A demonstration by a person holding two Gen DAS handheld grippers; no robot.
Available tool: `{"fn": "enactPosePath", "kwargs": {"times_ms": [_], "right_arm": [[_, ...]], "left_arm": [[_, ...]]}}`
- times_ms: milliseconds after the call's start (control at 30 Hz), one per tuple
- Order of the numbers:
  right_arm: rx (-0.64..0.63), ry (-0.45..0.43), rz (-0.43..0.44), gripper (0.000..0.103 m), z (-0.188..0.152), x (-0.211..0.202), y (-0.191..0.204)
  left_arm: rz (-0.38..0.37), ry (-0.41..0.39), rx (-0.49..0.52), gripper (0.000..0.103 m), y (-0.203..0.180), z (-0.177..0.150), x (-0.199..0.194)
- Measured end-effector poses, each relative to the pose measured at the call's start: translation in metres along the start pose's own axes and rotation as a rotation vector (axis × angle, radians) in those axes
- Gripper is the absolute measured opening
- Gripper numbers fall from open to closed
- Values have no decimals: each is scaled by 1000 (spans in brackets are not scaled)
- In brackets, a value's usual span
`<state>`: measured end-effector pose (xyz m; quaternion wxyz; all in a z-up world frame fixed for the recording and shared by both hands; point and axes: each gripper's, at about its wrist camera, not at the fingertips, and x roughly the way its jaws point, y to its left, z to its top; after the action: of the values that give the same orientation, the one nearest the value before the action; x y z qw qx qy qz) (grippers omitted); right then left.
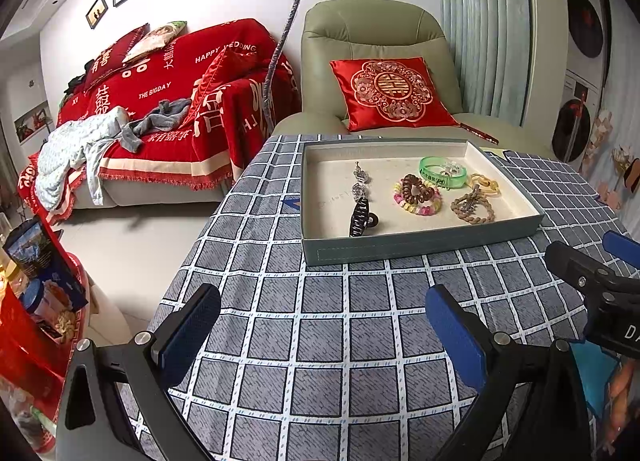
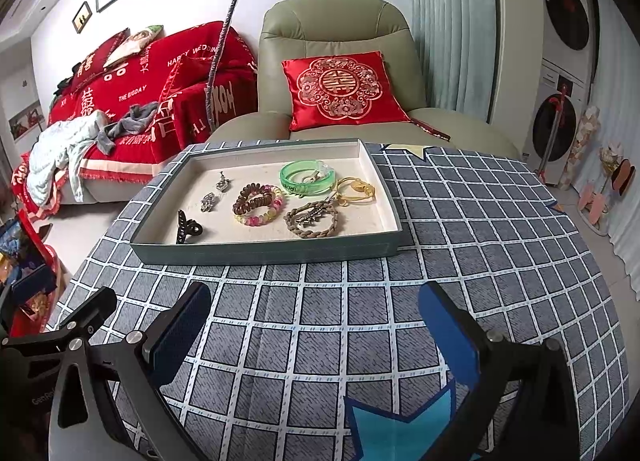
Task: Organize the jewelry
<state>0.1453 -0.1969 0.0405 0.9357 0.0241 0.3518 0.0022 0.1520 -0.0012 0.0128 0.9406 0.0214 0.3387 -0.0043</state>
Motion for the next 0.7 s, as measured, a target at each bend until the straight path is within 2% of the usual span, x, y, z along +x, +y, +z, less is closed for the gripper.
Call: {"fn": "enactPosePath", "kwargs": {"times_ms": [700], "right_arm": [[-4,3,0,103,1,0,-1]], "left_arm": [[-1,2,-2,103,0,-3,1]]}}
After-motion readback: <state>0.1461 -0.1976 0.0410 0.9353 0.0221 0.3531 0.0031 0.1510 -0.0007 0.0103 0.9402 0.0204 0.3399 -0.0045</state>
